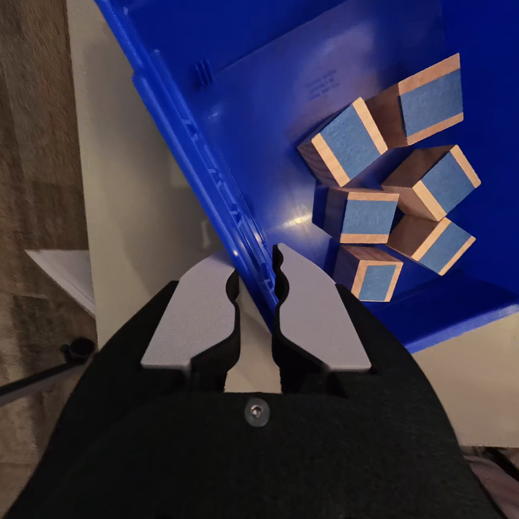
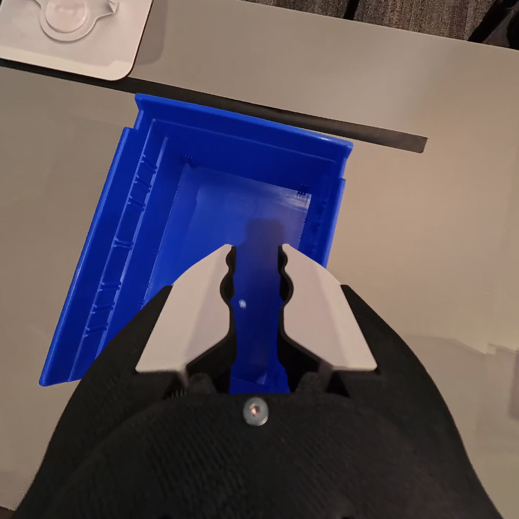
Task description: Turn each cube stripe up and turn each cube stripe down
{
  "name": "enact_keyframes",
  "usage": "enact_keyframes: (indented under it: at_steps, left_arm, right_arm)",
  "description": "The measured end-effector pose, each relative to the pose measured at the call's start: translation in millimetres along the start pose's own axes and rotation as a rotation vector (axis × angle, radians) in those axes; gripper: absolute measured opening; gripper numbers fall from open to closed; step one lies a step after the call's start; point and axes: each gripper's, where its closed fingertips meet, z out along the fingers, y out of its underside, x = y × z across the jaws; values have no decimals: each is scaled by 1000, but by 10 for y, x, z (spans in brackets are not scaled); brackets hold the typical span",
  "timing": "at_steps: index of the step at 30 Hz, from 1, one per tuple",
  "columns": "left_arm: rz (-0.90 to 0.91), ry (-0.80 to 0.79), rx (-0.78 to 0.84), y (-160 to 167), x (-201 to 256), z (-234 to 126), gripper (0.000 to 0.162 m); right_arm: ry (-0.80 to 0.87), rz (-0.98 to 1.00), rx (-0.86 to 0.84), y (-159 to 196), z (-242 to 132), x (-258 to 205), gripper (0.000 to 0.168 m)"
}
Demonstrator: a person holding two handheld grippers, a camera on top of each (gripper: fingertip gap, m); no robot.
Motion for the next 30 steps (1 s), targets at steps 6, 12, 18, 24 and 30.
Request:
enact_keyframes:
  at_steps: [6, 12, 18, 24, 30]
  left_arm:
    - [316, -51, 62, -423, 323, 153, 20]
    - [501, -72, 102, -628, 571, 229, 16]
    - [474, -22, 150, -658, 583, 199, 17]
    - [403, -41, 419, -837, 563, -438, 32]
    - [565, 206, 582, -766, 1421, -898, 39]
  right_arm:
    - [-1, -63, -73, 55, 149, -122, 31]
    - [7, -97, -113, 68, 273, -182, 30]
    - [21, -115, -126, 70, 320, -186, 30]
    - [31, -120, -123, 64, 314, -168, 30]
    - [27, -139, -133, 70, 328, -215, 30]
